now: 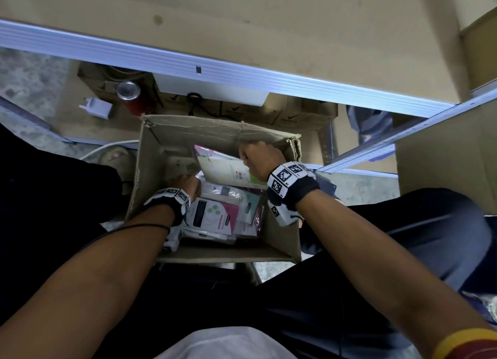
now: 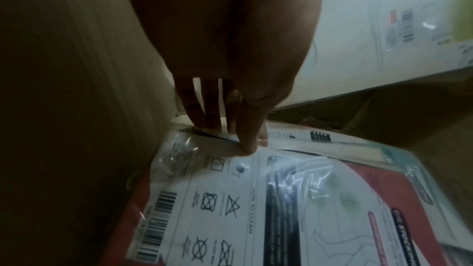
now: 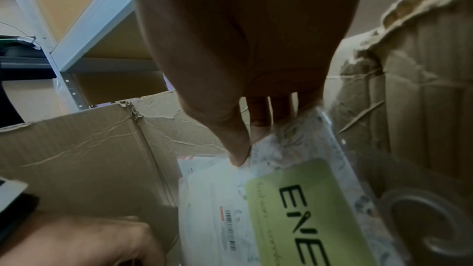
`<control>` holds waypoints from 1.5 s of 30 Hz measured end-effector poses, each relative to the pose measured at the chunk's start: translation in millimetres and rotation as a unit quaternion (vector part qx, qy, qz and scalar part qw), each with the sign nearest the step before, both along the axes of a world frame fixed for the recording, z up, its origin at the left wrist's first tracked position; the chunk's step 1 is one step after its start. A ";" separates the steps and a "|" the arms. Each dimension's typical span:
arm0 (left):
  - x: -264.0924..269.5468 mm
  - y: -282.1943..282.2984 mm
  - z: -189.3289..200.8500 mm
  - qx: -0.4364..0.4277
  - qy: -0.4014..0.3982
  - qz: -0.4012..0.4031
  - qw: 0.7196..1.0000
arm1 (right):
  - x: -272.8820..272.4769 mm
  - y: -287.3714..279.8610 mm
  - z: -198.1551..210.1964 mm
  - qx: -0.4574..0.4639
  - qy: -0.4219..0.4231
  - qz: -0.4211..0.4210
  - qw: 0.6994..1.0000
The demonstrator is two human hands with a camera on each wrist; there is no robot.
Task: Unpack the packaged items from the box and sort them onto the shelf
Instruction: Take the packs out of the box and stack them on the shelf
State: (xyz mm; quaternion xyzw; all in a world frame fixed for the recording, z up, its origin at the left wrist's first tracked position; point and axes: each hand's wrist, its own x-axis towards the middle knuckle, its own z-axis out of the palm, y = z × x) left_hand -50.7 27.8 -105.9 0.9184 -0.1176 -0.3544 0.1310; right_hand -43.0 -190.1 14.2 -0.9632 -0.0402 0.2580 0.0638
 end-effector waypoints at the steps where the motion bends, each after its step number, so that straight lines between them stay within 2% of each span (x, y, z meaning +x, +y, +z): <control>1: -1.0 -1.2 2.5 0.000 0.000 -0.002 1.000 | -0.2 0.8 -0.9 -0.001 -0.001 0.003 1.000; 4: -3.4 -5.8 10.7 -0.015 -0.004 0.000 1.000 | -0.5 4.3 -1.9 -0.015 -0.008 0.013 1.000; 8: 3.0 -17.4 31.2 -0.034 0.018 -0.047 0.998 | 0.0 7.6 -2.9 -0.052 -0.043 0.029 0.997; 11: 9.4 -27.6 53.4 -0.040 0.042 -0.079 0.995 | -0.4 9.9 2.4 -0.065 -0.069 0.031 0.995; 16: 15.3 -44.7 105.2 -0.031 0.034 -0.147 0.988 | -1.5 11.3 28.9 -0.046 -0.118 0.015 0.992; 23: 15.7 -38.7 196.0 -0.046 -0.032 -0.200 0.978 | -16.7 10.8 88.3 0.005 -0.174 -0.011 0.985; 27: 17.3 -16.9 254.4 -0.092 -0.079 -0.217 0.969 | -34.3 4.6 135.8 0.028 -0.202 -0.014 0.979; 34: 21.8 22.7 330.0 -0.169 -0.083 -0.229 0.955 | -66.8 -23.2 219.6 0.083 -0.253 -0.012 0.964; 41: 32.6 56.7 413.4 -0.244 -0.111 -0.147 0.952 | -68.0 -63.5 293.1 0.131 -0.299 -0.075 0.942; 43: 36.0 61.9 422.7 -0.313 -0.101 -0.067 0.942 | -62.1 -74.1 307.7 0.141 -0.316 -0.097 0.933; 45: 36.7 64.6 427.9 -0.408 -0.063 0.027 0.910 | -54.8 -82.5 319.8 0.147 -0.334 -0.123 0.923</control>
